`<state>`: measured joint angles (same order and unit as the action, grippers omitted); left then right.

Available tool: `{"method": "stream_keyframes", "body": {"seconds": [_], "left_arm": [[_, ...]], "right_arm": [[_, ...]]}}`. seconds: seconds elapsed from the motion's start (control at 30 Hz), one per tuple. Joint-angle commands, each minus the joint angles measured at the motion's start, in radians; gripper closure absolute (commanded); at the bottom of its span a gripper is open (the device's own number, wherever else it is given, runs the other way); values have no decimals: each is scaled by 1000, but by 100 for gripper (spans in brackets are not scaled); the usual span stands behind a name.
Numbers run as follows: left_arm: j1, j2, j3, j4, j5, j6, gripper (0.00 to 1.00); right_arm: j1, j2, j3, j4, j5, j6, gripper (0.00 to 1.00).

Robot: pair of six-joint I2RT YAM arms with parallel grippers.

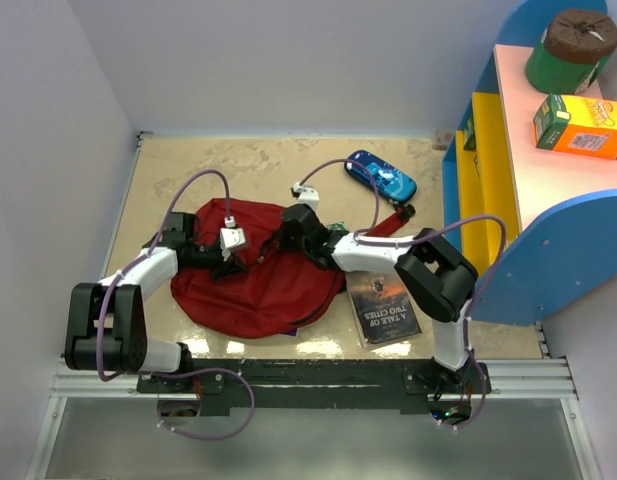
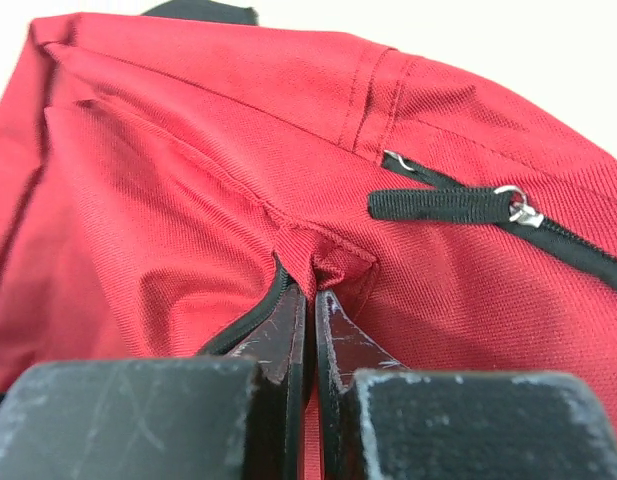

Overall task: Pack the student bag
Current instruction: Unzip the student bag at the center of the board.

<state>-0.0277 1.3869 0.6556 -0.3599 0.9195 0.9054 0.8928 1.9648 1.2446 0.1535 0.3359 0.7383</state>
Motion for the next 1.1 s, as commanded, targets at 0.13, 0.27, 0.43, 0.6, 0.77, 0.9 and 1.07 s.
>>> {"method": "stream_keyframes", "body": {"seconds": [0.13,0.27,0.43,0.6,0.77,0.9,1.07], "left_arm": [[3,-14,-10,-93,-1,55,100],[3,-35,-5,-71,10,24,100],[2,-37,33,24,47,-92,100],[2,14,88,160,64,-244,100],[2,47,125,197,59,-289,100],[2,55,144,158,56,-263,100],[2,58,157,105,59,-220,100]], "right_arm": [[-66,-118,-221,282,-84,82,85],[-54,-95,-172,225,-104,69,53],[-48,-194,-154,173,-78,26,34],[140,-314,-237,167,115,-36,29],[348,-282,-304,170,218,5,28],[406,-190,-240,98,277,32,29],[440,-121,-149,12,379,36,30]]}}
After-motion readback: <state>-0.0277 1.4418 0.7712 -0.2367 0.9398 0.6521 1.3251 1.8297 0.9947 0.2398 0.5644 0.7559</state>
